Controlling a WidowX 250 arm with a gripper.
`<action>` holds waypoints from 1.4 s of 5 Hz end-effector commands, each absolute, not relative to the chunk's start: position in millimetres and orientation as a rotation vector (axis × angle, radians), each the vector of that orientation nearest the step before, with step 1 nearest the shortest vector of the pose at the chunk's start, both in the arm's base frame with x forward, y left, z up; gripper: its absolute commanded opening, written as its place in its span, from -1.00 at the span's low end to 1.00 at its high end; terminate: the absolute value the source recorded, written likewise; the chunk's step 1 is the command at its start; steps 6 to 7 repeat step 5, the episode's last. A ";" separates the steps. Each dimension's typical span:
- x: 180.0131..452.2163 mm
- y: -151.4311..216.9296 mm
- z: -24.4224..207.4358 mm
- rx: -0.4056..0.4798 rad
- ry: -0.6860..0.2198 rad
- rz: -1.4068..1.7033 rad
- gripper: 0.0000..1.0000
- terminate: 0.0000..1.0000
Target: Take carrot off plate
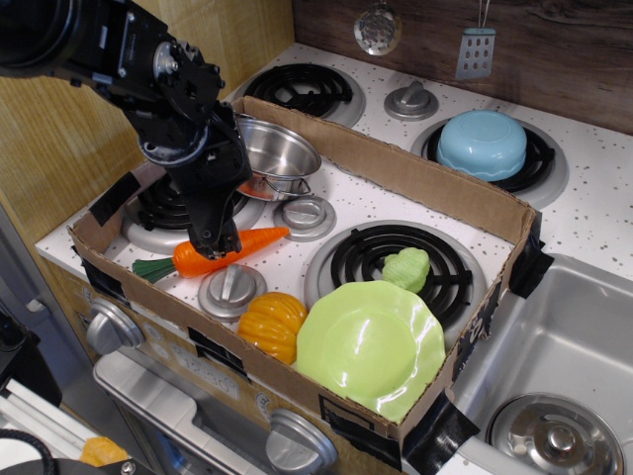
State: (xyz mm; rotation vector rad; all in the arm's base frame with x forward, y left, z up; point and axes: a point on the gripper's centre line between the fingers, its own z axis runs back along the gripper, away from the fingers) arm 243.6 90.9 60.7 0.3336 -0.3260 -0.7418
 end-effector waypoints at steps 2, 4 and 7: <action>251.4 87.2 78.7 0.366 -0.359 -0.737 1.00 -1.00; 251.4 87.2 78.7 0.366 -0.359 -0.737 1.00 -1.00; 251.4 87.2 78.7 0.366 -0.359 -0.737 1.00 1.00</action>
